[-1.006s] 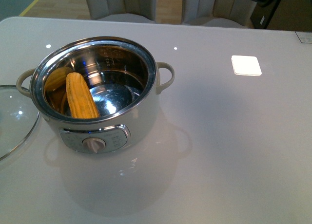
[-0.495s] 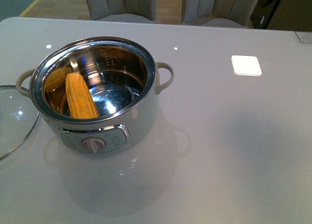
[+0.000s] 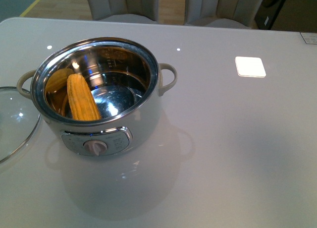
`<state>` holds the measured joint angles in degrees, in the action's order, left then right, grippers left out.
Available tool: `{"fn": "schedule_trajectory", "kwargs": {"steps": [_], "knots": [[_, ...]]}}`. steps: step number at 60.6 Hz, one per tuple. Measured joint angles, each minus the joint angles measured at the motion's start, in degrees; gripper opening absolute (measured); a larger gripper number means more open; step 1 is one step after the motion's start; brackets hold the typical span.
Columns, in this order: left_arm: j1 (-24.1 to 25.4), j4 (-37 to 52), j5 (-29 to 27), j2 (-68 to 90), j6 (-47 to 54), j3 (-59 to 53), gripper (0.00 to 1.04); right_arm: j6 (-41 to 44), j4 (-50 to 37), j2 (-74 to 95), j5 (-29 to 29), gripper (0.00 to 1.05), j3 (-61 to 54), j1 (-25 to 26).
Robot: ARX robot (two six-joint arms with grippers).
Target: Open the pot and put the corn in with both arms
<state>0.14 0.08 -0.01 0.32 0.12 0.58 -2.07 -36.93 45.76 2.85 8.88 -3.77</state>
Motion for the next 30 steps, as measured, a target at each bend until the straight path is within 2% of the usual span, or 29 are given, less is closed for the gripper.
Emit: {"fn": "schedule_trajectory", "kwargs": {"steps": [2,6,14,30], "knots": [[0.0,0.0,0.0,0.0,0.0,0.0,0.98,0.5,0.5,-1.1,-2.1,0.38,-0.8,1.8],[0.0,0.0,0.0,0.0,0.0,0.0,0.98,0.8,1.5,-2.9,-2.4,0.26,-2.1,3.3],[0.0,0.0,0.0,0.0,0.0,0.0,0.98,1.6,3.9,-7.3,-2.7,0.02,-4.0,3.5],[0.0,0.0,0.0,0.0,0.0,0.0,0.98,1.7,9.6,-15.9,-2.7,0.02,-6.9,3.6]]}}
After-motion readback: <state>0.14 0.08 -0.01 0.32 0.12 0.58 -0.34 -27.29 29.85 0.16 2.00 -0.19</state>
